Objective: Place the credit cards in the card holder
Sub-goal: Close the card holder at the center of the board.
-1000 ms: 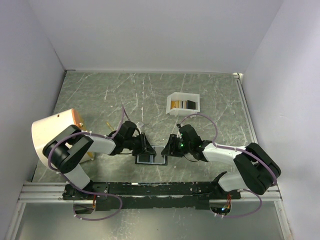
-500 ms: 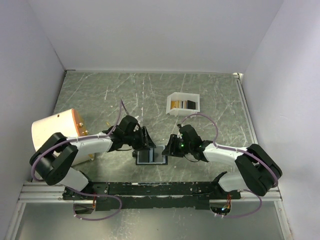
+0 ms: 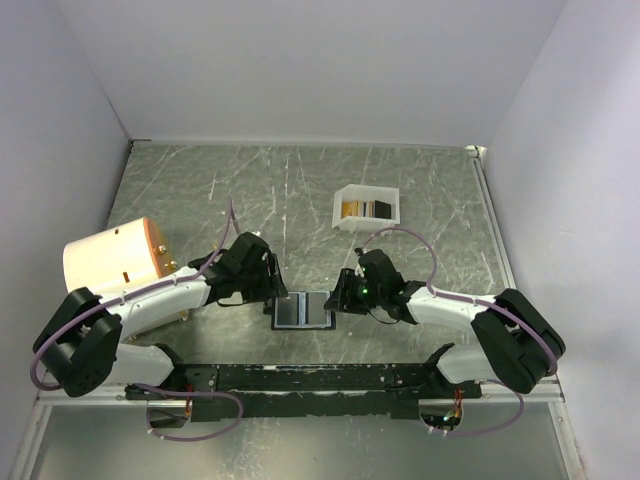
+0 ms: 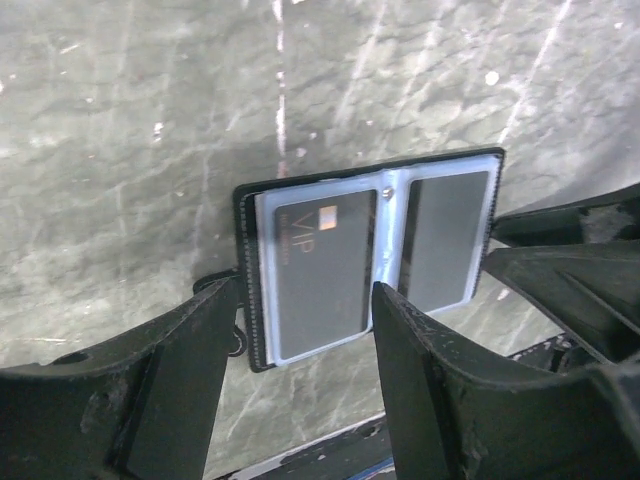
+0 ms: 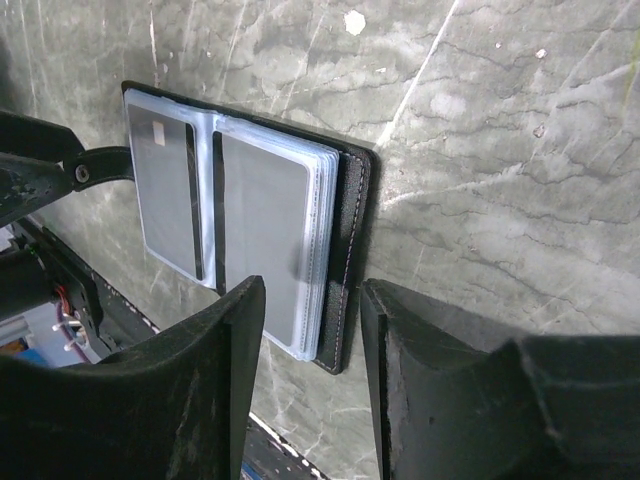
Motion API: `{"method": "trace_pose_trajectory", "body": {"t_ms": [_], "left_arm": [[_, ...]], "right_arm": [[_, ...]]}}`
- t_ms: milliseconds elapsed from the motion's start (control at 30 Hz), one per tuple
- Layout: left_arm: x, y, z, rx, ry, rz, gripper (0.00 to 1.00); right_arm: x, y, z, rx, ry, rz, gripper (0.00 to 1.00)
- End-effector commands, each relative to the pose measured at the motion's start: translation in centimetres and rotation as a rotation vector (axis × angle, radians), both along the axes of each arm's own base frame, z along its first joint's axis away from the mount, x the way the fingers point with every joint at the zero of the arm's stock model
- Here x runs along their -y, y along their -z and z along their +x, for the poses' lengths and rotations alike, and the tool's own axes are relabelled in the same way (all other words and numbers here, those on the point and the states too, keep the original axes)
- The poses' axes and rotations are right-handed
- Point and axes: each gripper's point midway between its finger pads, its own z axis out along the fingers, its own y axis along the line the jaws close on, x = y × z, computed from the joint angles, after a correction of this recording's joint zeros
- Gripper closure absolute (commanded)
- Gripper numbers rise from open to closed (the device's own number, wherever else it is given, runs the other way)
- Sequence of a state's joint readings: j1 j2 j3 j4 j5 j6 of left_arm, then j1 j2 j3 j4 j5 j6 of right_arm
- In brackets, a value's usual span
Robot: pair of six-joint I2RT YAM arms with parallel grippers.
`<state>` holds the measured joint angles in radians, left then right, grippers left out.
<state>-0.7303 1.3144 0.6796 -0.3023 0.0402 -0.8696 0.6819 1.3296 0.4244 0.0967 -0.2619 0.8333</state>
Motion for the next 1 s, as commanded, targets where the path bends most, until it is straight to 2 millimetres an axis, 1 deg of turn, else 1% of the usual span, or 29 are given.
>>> {"method": "trace_pose_trajectory", "body": {"t_ms": [0, 100, 233, 433, 567, 767, 833, 900, 967], "left_arm": [[-2.0, 1.2, -0.4, -0.006, -0.006, 0.111, 0.32], [-1.9, 2.1, -0.7, -0.041, 0.015, 0.131, 0.31], [-2.3, 3.1, -1.0, -0.071, 0.019, 0.167, 0.31], [-2.7, 3.2, -1.2, -0.076, 0.018, 0.185, 0.35], [-2.5, 3.3, -1.5, -0.082, 0.027, 0.168, 0.42], [-2.1, 3.7, -2.0, -0.098, 0.04, 0.134, 0.59], [-1.6, 3.7, -2.3, -0.105, 0.05, 0.104, 0.66], [-1.2, 3.9, -2.4, -0.111, 0.054, 0.077, 0.73], [-0.8, 4.0, -2.5, -0.116, 0.06, 0.054, 0.8]], "right_arm": [[-0.3, -1.0, 0.6, 0.031, 0.004, 0.006, 0.55], [-0.3, -1.1, 0.7, 0.032, 0.005, 0.005, 0.53], [-0.2, -1.2, 0.7, 0.032, 0.008, 0.001, 0.51], [0.0, -1.1, 0.7, 0.034, 0.014, -0.006, 0.51], [-0.1, -1.1, 0.7, 0.032, 0.012, -0.005, 0.51], [-0.1, -1.2, 0.7, 0.034, 0.009, -0.004, 0.5], [-0.1, -1.1, 0.7, 0.031, 0.013, -0.004, 0.47], [-0.1, -0.9, 0.7, 0.029, 0.019, -0.001, 0.4], [-0.1, -0.9, 0.8, 0.028, 0.025, 0.005, 0.38]]}}
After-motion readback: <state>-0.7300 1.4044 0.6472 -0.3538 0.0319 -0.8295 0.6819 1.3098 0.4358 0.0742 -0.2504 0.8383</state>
